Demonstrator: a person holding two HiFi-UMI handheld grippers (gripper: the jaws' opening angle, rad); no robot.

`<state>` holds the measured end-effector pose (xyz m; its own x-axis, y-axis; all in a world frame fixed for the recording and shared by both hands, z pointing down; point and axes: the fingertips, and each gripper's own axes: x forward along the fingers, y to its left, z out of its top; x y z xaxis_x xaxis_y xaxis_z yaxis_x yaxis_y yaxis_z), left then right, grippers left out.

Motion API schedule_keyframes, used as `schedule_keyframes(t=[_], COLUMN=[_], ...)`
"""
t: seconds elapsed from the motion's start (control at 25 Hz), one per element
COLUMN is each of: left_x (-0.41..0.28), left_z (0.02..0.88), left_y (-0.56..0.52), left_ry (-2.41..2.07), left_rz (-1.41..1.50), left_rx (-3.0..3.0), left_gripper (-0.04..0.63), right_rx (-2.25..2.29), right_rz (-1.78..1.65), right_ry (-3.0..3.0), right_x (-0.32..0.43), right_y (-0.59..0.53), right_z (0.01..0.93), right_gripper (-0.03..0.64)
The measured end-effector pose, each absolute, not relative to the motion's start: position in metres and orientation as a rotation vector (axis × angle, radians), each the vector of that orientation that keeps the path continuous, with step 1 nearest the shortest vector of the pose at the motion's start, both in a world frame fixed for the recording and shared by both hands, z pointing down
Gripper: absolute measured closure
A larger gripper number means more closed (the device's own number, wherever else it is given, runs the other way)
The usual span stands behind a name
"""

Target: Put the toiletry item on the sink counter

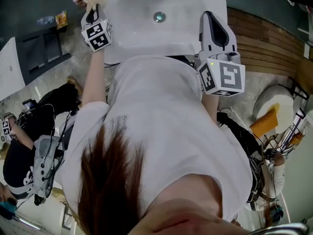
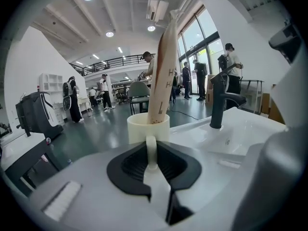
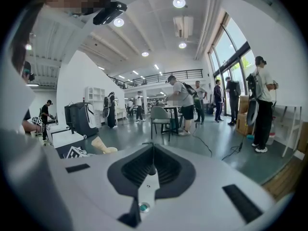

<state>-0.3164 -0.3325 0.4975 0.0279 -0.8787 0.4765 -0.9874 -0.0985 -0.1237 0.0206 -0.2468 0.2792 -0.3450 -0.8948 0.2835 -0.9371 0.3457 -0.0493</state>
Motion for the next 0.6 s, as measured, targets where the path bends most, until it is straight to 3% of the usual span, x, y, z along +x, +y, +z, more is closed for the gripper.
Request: schedule_keyframes(t=[0.6], left_x=[-0.322], left_z=[0.507], left_y=[-0.324], left_ry=[-1.881], left_rz=[0.695], left_rx=[2.038], left_gripper=[0.541], right_rx=[1.675], right_rz=[0.294], right_ry=[-2.398], right_x=[0.022], right_y=[-0.238], right_z=[0.276], right_gripper=[0.606])
